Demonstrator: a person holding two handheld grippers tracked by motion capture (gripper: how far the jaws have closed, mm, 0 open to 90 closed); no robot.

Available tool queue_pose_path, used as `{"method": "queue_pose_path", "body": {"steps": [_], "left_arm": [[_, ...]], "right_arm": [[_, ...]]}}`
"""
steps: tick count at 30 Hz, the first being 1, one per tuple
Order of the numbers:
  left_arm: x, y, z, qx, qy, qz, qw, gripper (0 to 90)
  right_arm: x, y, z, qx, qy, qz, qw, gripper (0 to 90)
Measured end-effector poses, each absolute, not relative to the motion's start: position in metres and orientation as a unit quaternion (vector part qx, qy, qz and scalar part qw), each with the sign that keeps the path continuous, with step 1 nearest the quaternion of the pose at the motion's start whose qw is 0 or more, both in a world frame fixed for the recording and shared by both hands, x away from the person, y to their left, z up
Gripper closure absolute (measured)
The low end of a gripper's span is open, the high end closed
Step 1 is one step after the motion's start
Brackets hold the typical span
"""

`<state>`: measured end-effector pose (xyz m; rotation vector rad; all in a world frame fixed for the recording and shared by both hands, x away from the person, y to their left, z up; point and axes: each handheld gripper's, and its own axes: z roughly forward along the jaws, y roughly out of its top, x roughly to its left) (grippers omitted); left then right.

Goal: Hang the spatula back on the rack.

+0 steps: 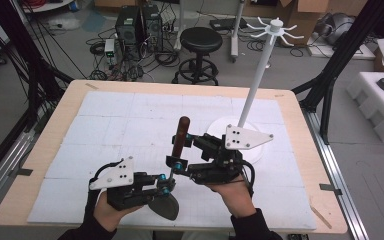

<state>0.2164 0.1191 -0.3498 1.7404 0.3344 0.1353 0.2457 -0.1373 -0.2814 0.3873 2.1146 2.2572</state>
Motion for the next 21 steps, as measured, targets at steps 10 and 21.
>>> {"method": "queue_pose_path", "body": {"steps": [10, 21], "left_arm": [[0.22, 0.118, -0.35, 0.751, 0.172, 0.077, 0.632, 83.7], [0.224, 0.131, -0.35, 0.732, 0.187, 0.099, 0.648, 44.7]], "right_arm": [[0.244, -0.133, -0.279, 0.159, 0.691, 0.704, 0.034, 60.5], [0.25, -0.143, -0.274, 0.156, 0.706, 0.69, 0.04, 73.4]]}}
